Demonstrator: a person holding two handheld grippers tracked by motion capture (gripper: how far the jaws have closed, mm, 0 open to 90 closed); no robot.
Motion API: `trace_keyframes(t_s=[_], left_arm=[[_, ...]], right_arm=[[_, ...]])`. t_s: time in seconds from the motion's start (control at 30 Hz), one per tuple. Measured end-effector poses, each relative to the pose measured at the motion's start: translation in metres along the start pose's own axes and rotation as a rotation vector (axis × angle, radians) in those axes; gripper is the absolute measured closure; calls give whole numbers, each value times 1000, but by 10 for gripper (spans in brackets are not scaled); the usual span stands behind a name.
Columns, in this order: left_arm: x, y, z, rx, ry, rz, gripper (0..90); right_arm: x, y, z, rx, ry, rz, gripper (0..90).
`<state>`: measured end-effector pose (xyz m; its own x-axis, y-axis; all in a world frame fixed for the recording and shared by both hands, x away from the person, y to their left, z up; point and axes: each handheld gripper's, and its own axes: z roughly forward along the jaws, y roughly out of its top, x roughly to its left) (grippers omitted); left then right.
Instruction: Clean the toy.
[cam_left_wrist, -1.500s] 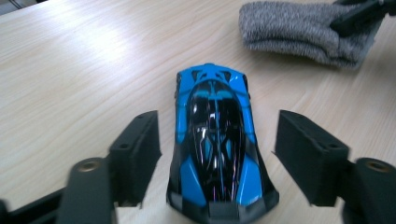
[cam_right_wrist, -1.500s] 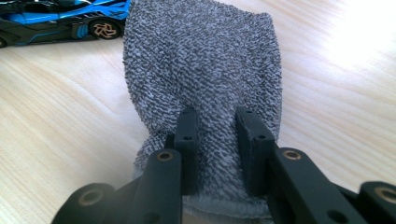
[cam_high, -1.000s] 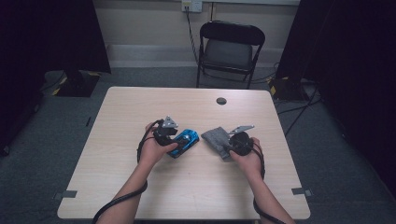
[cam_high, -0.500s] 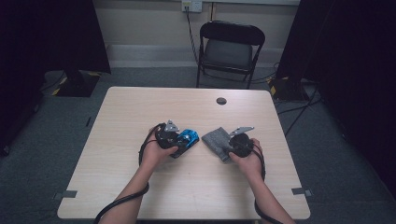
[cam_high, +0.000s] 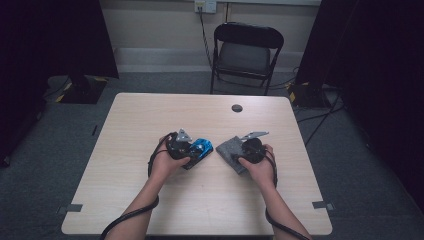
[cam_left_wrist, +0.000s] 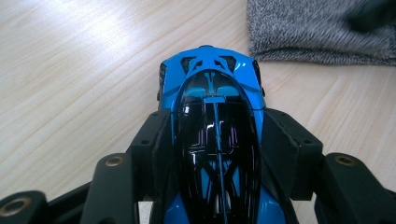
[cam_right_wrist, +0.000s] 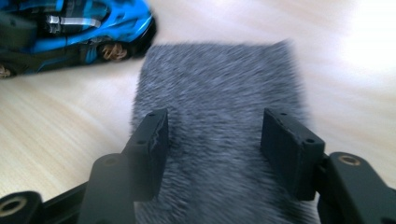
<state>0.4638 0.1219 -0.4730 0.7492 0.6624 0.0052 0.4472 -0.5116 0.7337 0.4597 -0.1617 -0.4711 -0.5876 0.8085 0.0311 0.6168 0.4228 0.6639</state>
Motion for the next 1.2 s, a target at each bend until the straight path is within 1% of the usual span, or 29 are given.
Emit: trace_keyframes(t_s=[0.07, 0.1, 0.17, 0.2, 0.23, 0.3, 0.37, 0.47, 0.5, 0.6, 0.63, 0.73, 0.8, 0.87, 0.93, 0.97, 1.07, 1.2], left_arm=[[-1, 1, 0, 8, 6, -2, 443], [-1, 1, 0, 7, 7, -3, 444], [-1, 1, 0, 9, 8, -4, 444], [-2, 2, 0, 9, 10, -4, 444], [-2, 2, 0, 11, 11, -1, 445], [-2, 2, 0, 11, 13, -2, 445], [-2, 3, 0, 13, 15, -1, 445], [-3, 2, 0, 9, 17, -2, 445], [-3, 1, 0, 8, 18, -1, 446], [-3, 0, -1, 0, 16, -1, 446], [-3, 0, -1, 0, 18, -2, 446], [-3, 0, 0, -2, 21, -3, 446], [-3, 1, -1, 9, 18, 0, 446], [-3, 1, -1, 12, 22, 2, 446], [-3, 0, -1, 9, 20, -2, 446], [-3, 0, -1, 10, 20, 0, 446], [-3, 0, -1, 1, 20, -3, 446], [-3, 0, -1, 3, 18, -3, 446]], right_arm=[[6, -2, 9, 36, -29, -27, 425], [8, -3, 11, 26, -43, -24, 459], [11, -2, 12, 14, -41, -5, 594], [13, -1, 12, 20, -39, -8, 661], [15, 1, 12, 27, -39, -24, 683], [22, 4, 12, 50, -65, -54, 720], [25, 6, 12, 56, -71, -48, 740], [33, 8, 12, 62, -67, -34, 751], [37, 8, 13, 62, -53, -35, 751], [48, 9, 14, 59, -31, -61, 755], [53, 9, 14, 56, -5, -69, 757], [62, 8, 14, 54, 33, -77, 759], [68, 8, 14, 55, 49, -86, 760], [74, 8, 14, 51, 74, -92, 760], [80, 8, 14, 53, 85, -109, 762], [83, 8, 14, 56, 101, -116, 762], [89, 8, 13, 60, 117, -128, 764], [97, 7, 13, 64, 165, -146, 764]])
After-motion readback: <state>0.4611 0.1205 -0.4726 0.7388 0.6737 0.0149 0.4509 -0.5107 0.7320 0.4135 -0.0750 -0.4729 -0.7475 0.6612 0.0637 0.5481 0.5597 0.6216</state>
